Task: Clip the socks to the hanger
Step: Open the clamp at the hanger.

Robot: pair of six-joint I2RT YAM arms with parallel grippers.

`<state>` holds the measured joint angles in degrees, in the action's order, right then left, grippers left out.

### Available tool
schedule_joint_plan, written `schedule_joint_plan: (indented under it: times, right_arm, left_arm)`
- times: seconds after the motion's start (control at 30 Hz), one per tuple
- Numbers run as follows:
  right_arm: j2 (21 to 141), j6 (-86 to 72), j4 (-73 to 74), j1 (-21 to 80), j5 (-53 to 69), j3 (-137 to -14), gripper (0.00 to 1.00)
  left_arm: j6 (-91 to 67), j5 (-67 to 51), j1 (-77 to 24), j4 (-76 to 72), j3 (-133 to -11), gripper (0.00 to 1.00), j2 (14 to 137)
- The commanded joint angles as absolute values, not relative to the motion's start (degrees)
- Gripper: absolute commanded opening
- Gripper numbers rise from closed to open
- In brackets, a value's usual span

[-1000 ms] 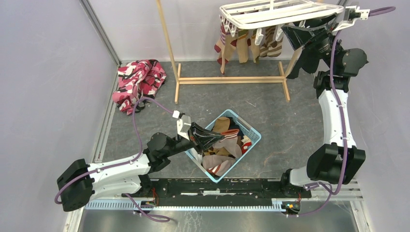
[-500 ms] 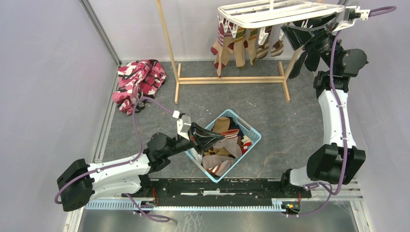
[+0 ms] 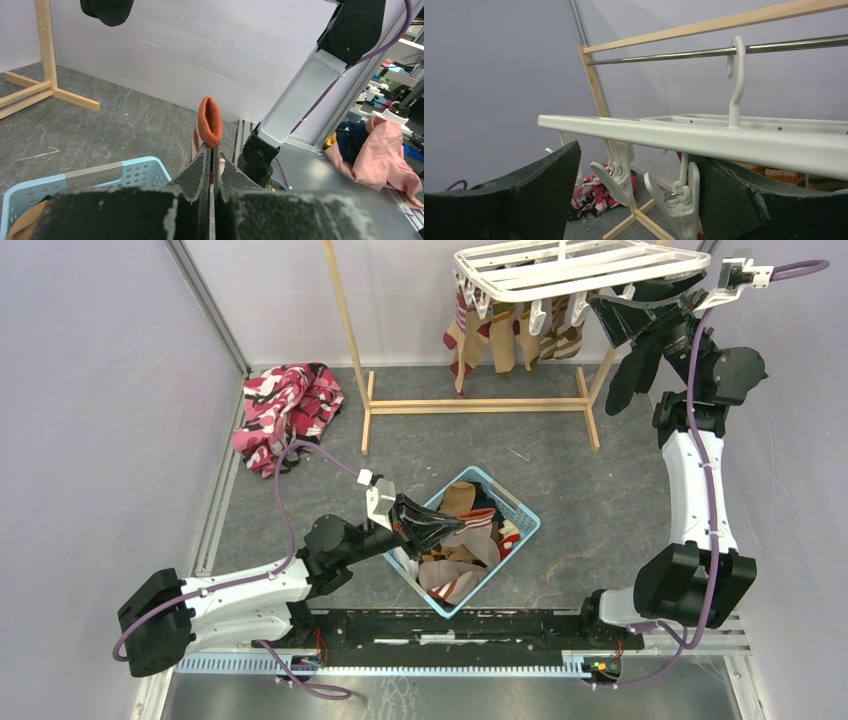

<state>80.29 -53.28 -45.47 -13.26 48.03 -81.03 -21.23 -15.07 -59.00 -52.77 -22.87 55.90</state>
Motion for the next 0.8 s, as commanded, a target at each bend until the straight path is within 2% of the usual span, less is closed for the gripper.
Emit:
schedule_joint_plan:
  times: [0.0, 0.27, 0.77]
  right_arm:
    - [78.49, -53.08, -48.25, -13.88, 49.01, -80.43, 0.84]
    - [78.41, -53.29, -48.52, -14.36, 49.31, -80.04, 0.83]
    - [78.49, -54.04, -49.25, -14.84, 49.74, -80.36, 0.74]
  left_arm:
    - [-23.3, -14.2, -59.39, -54.36, -24.61, 0.02, 55.98]
    - [-23.38, -14.24, -59.58, -54.3, -24.78, 0.02, 56.18]
    - [-23.29, -14.08, -59.67, -54.24, -24.61, 0.02, 55.9]
